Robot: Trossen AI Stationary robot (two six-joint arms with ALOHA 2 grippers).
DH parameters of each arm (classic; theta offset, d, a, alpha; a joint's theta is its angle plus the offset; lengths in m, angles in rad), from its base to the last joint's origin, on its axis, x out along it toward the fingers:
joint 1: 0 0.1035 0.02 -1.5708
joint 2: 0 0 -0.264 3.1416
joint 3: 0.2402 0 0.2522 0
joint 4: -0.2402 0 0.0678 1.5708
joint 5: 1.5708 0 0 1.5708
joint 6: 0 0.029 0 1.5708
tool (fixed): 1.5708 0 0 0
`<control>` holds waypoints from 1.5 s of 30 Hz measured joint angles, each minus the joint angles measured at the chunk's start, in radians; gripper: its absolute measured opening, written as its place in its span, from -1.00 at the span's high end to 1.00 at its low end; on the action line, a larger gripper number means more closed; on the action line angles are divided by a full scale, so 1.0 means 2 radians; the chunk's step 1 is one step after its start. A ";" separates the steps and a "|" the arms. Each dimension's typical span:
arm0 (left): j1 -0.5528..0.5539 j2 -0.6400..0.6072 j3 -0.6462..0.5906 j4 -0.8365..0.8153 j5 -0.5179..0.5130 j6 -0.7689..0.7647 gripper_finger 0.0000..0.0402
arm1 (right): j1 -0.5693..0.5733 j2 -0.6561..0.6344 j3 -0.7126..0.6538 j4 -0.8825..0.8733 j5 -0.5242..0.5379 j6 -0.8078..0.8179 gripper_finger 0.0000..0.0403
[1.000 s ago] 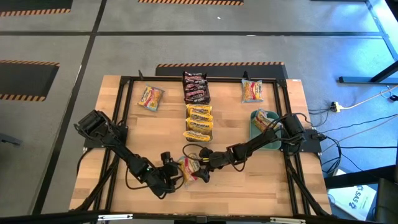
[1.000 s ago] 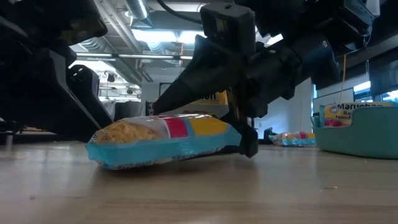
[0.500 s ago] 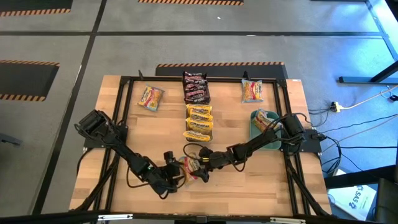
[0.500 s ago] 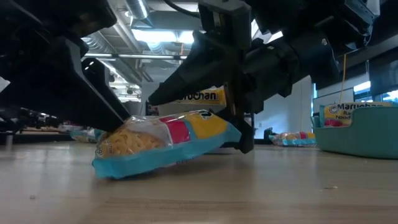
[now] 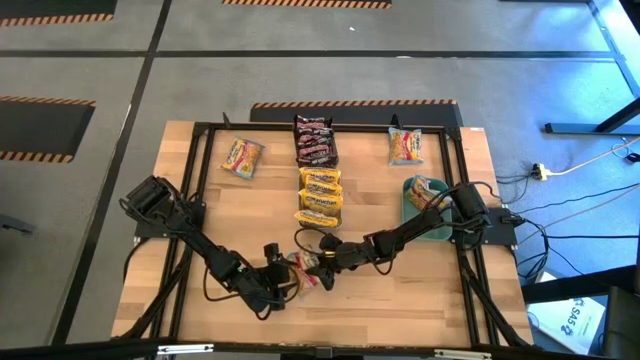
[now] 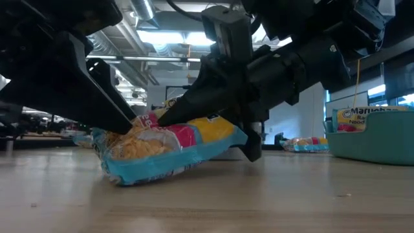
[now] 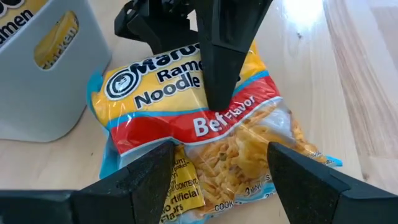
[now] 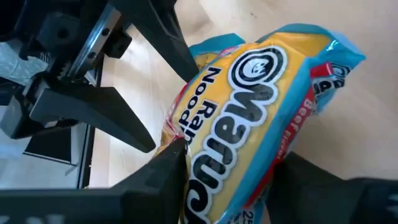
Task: Sort Maruchan noodles
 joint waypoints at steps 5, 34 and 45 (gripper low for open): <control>-0.004 -0.003 0.000 -0.002 -0.002 0.003 -0.27 | 0.000 0.000 0.000 0.002 -0.003 -0.009 0.21; -0.050 -0.088 -0.001 -0.068 -0.009 0.001 -0.27 | 0.000 -0.032 0.001 -0.035 -0.040 -0.090 0.39; -0.050 -0.088 -0.001 -0.070 -0.007 0.000 -0.27 | 0.001 -0.102 -0.001 -0.164 -0.017 -0.125 0.42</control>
